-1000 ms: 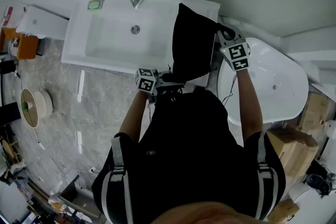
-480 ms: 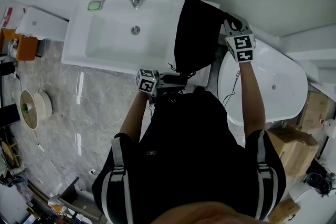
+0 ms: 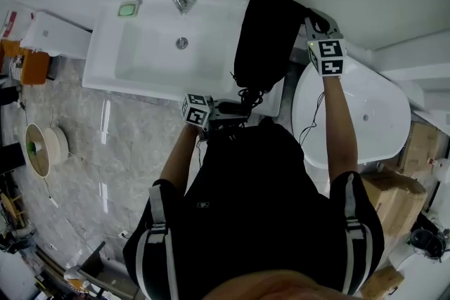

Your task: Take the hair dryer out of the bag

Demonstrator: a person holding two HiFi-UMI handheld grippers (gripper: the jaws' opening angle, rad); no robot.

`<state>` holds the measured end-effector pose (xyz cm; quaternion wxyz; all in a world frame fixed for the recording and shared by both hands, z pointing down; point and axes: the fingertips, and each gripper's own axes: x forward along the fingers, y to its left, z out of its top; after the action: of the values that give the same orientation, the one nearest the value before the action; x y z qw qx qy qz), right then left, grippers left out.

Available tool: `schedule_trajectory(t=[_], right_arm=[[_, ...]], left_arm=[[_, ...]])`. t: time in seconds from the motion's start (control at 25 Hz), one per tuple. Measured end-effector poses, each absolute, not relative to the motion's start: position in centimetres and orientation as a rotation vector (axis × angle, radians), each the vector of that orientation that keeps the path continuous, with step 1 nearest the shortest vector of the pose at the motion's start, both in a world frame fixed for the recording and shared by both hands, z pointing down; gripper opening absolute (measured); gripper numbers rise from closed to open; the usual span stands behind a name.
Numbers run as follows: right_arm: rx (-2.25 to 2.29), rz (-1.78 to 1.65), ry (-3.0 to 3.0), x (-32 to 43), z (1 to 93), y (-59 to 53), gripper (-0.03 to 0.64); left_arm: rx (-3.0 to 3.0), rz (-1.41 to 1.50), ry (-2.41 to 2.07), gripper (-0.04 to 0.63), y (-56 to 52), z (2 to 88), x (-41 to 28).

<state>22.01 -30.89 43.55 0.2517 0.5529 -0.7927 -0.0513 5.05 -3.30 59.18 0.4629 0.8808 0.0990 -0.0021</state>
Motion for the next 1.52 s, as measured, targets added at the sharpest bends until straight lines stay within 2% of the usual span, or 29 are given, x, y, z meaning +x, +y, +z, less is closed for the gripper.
schedule_trajectory(t=[0.56,1.0,1.52], right_arm=[[1.649,-0.071,-2.198,22.7,40.8,-32.1,0.066],[1.563,0.054,-2.104,20.8,46.9,-32.5,0.066],[1.54,0.104,-2.153,18.5,47.9,-26.6,0.066]], left_arm=[[2.209,0.003,0.322,0.187,-2.5,57.9,4.9],[2.209,0.02,0.456,0.187,-0.2,57.0,3.9],[2.202,-0.077,0.284,0.187,-3.1,57.1,-0.7]])
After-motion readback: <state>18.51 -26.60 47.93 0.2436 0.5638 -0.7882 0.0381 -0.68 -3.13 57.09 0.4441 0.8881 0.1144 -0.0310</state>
